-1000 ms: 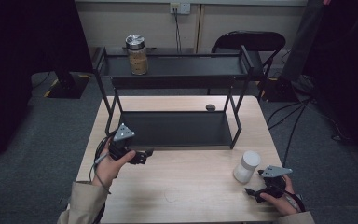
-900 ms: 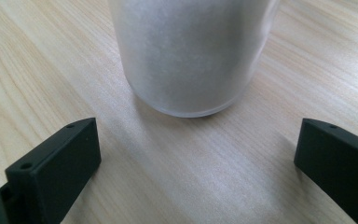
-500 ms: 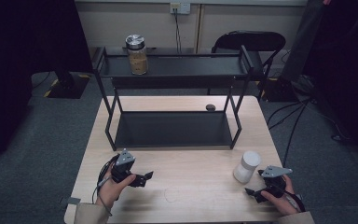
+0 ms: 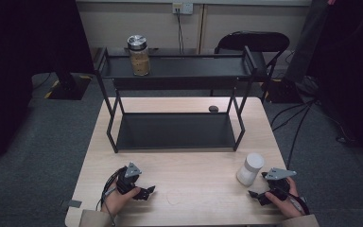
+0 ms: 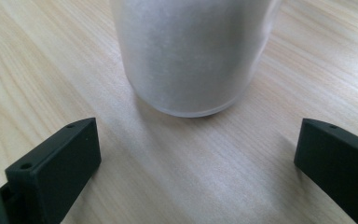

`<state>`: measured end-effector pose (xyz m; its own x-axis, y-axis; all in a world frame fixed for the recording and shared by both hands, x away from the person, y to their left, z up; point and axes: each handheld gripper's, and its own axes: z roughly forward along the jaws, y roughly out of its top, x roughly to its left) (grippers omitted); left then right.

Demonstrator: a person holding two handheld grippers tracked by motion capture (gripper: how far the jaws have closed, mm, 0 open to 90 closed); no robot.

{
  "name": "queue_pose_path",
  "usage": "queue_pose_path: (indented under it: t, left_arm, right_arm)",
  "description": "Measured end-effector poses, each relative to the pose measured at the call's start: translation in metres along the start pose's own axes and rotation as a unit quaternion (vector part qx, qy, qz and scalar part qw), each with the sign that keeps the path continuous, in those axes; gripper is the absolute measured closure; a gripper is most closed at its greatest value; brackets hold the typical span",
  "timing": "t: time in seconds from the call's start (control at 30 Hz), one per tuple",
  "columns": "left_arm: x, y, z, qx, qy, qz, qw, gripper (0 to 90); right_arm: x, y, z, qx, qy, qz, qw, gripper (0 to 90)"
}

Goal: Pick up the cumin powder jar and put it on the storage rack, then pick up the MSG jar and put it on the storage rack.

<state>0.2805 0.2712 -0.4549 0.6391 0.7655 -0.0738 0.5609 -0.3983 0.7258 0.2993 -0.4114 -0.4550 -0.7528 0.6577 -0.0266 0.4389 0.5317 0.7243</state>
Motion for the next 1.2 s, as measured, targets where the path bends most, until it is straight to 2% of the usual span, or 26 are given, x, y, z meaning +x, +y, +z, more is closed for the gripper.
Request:
queue_pose_path:
  t: [0.17, 0.3, 0.5, 1.2]
  left_arm:
    - [-0.0019, -0.0016, 0.0003, 0.002, 0.005, 0.012, 0.9999, 2.2]
    - [-0.0070, -0.0025, 0.0013, 0.007, 0.015, 0.040, 0.9991, 1.4]
    - [-0.0053, -0.0086, 0.0017, -0.005, 0.012, 0.043, 0.9990, 0.0]
    - [-0.0053, -0.0087, 0.0017, -0.005, 0.012, 0.044, 0.9990, 0.0]
  right_arm:
    - [0.0000, -0.0001, -0.0001, 0.000, 0.001, -0.001, 1.0000, 0.0]
    - [0.0000, -0.0001, -0.0001, 0.000, 0.001, -0.001, 1.0000, 0.0]
    - [0.0000, -0.0001, -0.0001, 0.000, 0.001, -0.001, 1.0000, 0.0]
    - [0.0000, -0.0002, -0.0001, 0.000, 0.001, -0.001, 1.0000, 0.0]
